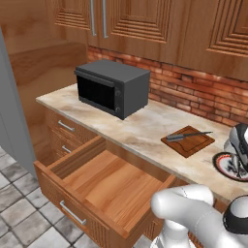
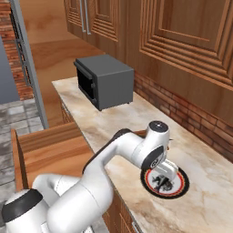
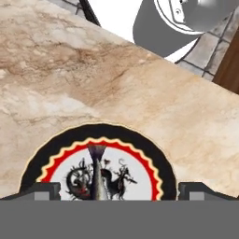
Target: Pick up the knife from the drawer and place it on the cutting board. Then place the meat from the plate to the cutting board.
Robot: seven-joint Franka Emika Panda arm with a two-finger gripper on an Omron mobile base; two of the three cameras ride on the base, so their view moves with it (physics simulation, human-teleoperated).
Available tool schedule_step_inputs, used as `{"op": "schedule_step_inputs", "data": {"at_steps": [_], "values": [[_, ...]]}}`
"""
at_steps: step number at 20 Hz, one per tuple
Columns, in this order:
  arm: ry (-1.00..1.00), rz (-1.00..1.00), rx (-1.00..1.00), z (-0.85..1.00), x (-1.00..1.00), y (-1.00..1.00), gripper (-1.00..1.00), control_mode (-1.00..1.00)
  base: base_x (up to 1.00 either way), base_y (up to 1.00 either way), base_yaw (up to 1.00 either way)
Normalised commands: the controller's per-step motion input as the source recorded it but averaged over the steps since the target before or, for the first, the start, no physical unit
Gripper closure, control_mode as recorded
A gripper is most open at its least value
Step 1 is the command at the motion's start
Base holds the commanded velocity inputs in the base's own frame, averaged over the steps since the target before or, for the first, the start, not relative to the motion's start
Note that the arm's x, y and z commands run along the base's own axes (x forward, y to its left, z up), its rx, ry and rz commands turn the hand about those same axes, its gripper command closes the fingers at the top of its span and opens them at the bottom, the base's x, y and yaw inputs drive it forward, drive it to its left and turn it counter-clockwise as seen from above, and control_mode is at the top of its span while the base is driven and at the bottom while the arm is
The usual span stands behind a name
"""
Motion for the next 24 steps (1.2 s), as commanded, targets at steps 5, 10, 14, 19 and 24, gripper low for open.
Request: {"op": "schedule_step_inputs", "data": {"at_steps": [5,10,14,19,24], "values": [[0.00,0.00,-0.01,-0.12,0.35,-0.22,-1.00,-1.00,0.00,0.00,0.00],[0.00,0.00,-0.02,-0.25,0.22,-0.27,-1.00,-1.00,0.00,0.00,0.00],[-0.04,0.09,0.00,-0.15,0.13,-0.25,-1.00,-1.00,0.00,0.00,0.00],[-0.01,0.10,0.00,-0.19,0.07,-0.07,-1.00,-1.00,0.00,0.00,0.00],[0.00,0.06,0.00,-0.28,0.20,0.00,-1.00,-1.00,0.00,0.00,0.00]]}}
